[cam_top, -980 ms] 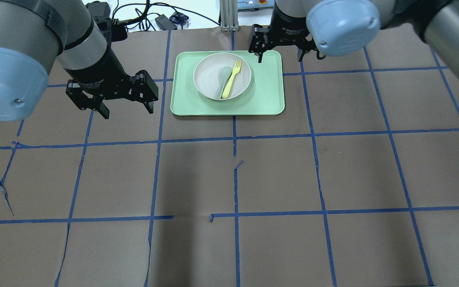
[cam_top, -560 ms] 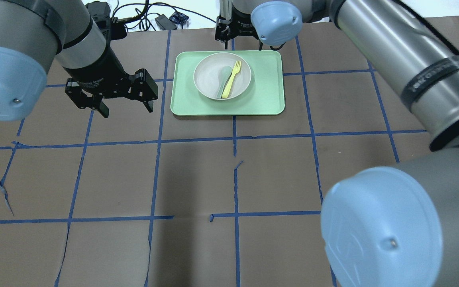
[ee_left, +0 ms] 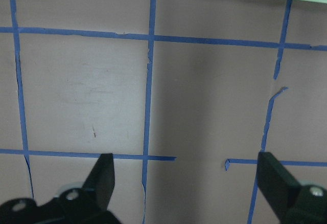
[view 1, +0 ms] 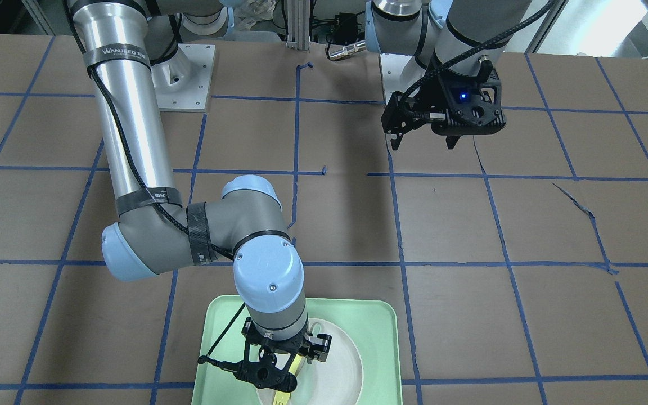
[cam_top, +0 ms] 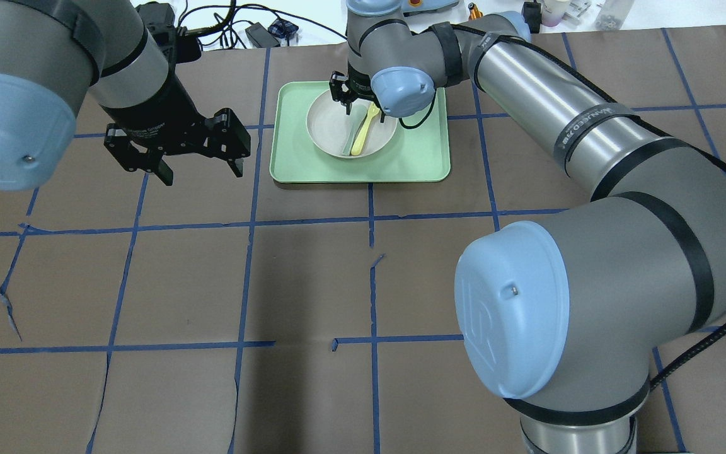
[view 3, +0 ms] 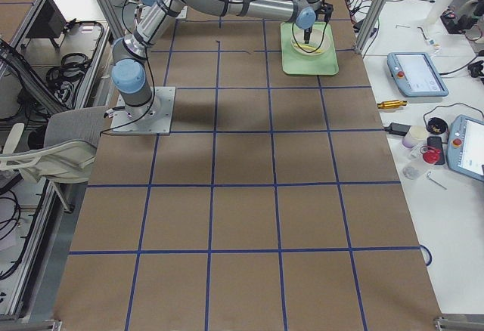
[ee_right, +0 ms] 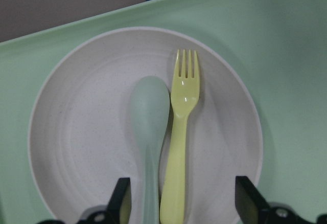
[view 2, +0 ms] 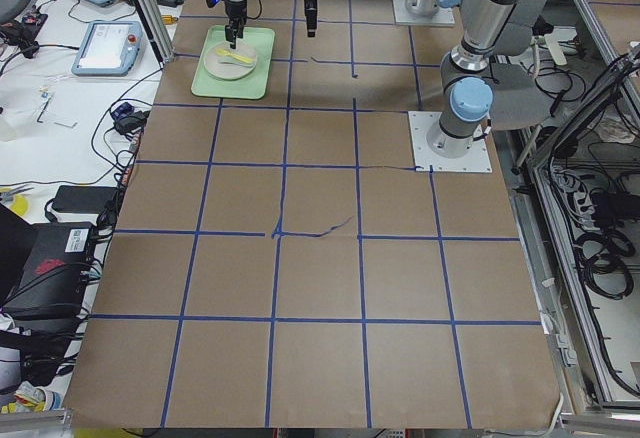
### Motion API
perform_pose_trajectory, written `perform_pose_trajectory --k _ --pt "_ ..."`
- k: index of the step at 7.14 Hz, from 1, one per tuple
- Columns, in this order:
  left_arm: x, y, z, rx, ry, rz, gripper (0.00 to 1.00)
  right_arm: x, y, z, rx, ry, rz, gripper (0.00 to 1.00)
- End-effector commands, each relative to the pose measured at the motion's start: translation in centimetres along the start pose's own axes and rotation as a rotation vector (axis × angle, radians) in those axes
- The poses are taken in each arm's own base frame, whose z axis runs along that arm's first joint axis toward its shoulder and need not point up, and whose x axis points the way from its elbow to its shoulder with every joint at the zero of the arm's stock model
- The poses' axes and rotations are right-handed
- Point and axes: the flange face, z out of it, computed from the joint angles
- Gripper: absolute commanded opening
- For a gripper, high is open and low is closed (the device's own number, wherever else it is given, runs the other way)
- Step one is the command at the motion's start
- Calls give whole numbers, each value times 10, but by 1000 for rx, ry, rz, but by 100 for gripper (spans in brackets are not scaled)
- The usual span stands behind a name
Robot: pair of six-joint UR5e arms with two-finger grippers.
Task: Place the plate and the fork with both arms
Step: 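Move the right gripper over the plate and lower onto the yellow fork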
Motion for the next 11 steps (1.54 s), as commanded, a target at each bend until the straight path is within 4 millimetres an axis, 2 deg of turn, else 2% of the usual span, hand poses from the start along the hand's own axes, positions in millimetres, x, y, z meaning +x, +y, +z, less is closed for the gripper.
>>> perform_pose_trajectory --k 1,2,4,5,6,7,11 --pt "1 -3 1 -2 2 0 100 -3 9 26 -18 3 -3 70" --pt "1 -3 1 0 3 -2 100 -5 11 32 -30 -5 -6 61" --pt "1 -3 0 1 3 -1 100 -6 12 33 -35 -10 -12 57" --pt "1 -3 1 0 3 -3 100 -6 12 33 -36 -8 -17 47" --pt "1 -3 0 1 3 -3 100 -5 13 33 -36 -6 -20 43" --pt "1 -3 1 0 3 -5 100 -5 12 30 -31 -1 -21 43" --pt "1 -3 0 3 3 -6 100 -3 13 38 -37 9 -23 43"
